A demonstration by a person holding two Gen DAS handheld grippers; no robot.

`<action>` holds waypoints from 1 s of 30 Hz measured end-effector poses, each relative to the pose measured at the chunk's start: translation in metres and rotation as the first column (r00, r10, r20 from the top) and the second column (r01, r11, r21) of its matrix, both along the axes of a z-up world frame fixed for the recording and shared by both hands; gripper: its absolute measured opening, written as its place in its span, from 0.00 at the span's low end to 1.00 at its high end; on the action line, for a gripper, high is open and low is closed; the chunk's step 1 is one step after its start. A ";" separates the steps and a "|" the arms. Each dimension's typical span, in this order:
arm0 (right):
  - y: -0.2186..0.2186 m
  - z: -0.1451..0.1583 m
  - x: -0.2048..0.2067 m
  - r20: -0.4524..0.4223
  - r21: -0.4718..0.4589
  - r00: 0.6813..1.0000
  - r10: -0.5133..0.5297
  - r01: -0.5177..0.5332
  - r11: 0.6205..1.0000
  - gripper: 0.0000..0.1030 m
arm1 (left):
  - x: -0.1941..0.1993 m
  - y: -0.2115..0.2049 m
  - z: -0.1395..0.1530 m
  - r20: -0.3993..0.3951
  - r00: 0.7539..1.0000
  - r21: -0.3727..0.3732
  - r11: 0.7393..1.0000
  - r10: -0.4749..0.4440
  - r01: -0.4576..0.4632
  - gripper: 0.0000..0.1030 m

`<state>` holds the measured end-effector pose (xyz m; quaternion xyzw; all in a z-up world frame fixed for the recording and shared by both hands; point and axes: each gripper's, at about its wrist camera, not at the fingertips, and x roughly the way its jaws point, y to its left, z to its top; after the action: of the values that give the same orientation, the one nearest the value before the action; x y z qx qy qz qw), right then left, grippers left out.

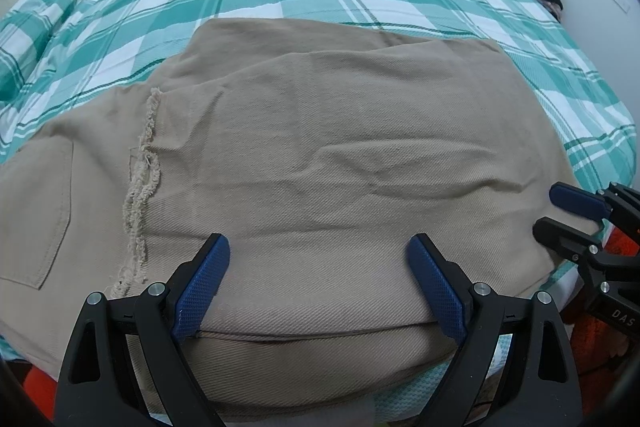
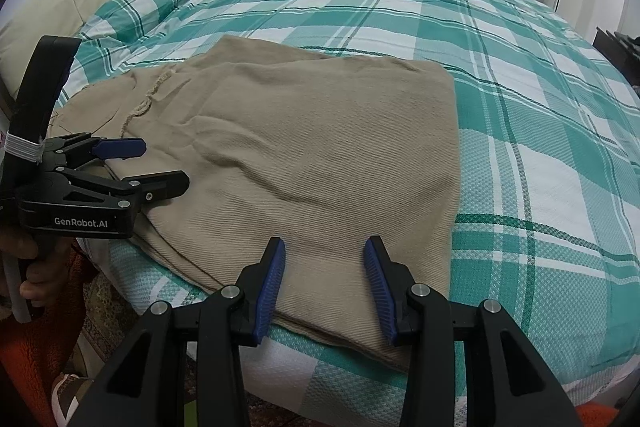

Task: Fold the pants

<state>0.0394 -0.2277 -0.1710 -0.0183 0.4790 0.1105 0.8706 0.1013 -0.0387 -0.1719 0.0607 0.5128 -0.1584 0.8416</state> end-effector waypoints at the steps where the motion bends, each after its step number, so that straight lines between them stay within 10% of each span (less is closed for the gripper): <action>1: 0.000 0.000 0.000 0.000 0.000 1.000 0.000 0.000 1.000 0.41 | 0.000 0.000 0.000 0.000 1.000 0.000 1.000 0.000 0.000 0.89; 15: -0.001 0.003 -0.001 0.004 0.003 1.000 0.004 -0.004 1.000 0.41 | 0.001 0.001 0.000 0.004 1.000 -0.003 1.000 -0.003 0.003 0.89; 22: -0.024 0.064 0.032 0.034 0.136 0.997 -0.073 0.067 0.988 0.41 | 0.001 0.001 0.000 0.010 1.000 -0.001 1.000 -0.005 0.005 0.90; 28: -0.034 0.063 0.093 -0.093 0.335 0.994 -0.065 0.093 0.937 0.44 | 0.002 0.002 0.000 0.010 1.000 0.001 1.000 -0.005 0.005 0.90; 30: -0.033 0.031 0.113 -0.198 0.265 0.975 -0.100 0.151 0.952 0.44 | 0.002 0.001 0.000 0.009 1.000 0.007 1.000 -0.007 0.007 0.90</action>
<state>0.1523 -0.2602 -0.1401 0.1451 0.5366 0.1221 0.8222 0.1034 -0.0381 -0.1720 0.0661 0.5091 -0.1594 0.8432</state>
